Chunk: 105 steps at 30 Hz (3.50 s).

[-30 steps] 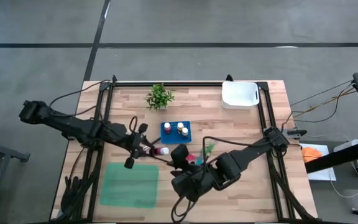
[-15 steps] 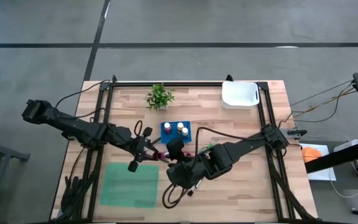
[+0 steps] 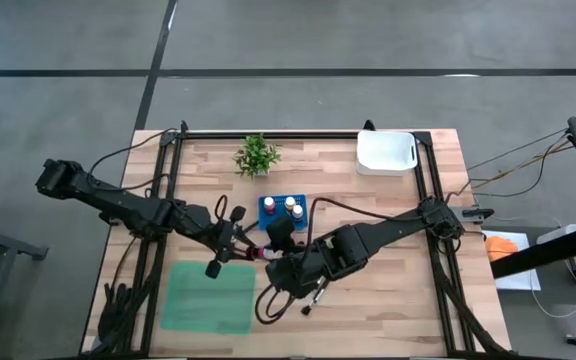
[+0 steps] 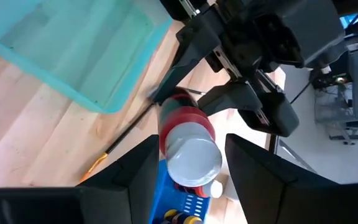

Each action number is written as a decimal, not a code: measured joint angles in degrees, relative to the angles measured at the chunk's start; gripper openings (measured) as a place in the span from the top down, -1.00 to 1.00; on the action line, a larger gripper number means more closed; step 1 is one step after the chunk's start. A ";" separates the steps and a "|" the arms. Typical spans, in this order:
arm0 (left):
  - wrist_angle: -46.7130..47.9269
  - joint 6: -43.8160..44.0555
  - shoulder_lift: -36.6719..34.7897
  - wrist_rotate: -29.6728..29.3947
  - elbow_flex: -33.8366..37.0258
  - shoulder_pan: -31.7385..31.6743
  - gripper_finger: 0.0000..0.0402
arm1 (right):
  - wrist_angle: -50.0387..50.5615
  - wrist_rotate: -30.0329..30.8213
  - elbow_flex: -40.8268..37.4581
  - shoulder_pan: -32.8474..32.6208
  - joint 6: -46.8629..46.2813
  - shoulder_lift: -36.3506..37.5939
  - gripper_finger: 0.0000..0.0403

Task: Pick & Place Paint Supplies
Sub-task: Put the red paint into the blue bin

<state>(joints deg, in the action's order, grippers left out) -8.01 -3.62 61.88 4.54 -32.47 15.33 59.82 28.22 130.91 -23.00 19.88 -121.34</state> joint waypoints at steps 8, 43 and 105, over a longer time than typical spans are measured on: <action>0.00 0.02 -0.02 0.00 0.00 0.00 0.30 | 0.01 -0.25 -0.33 -0.02 -0.17 0.00 0.10; 18.12 -3.48 -16.05 -25.35 -2.87 -0.46 -0.68 | 8.66 -3.13 -0.92 2.12 -7.92 0.24 0.45; 5.01 -8.81 -23.27 -28.96 5.52 -1.18 -0.68 | 13.56 -25.25 -1.18 25.46 -1.16 -11.47 0.45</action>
<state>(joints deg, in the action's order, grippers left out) -3.01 -12.43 38.61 -24.42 -26.95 14.15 73.37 2.97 129.73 2.46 18.72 -132.81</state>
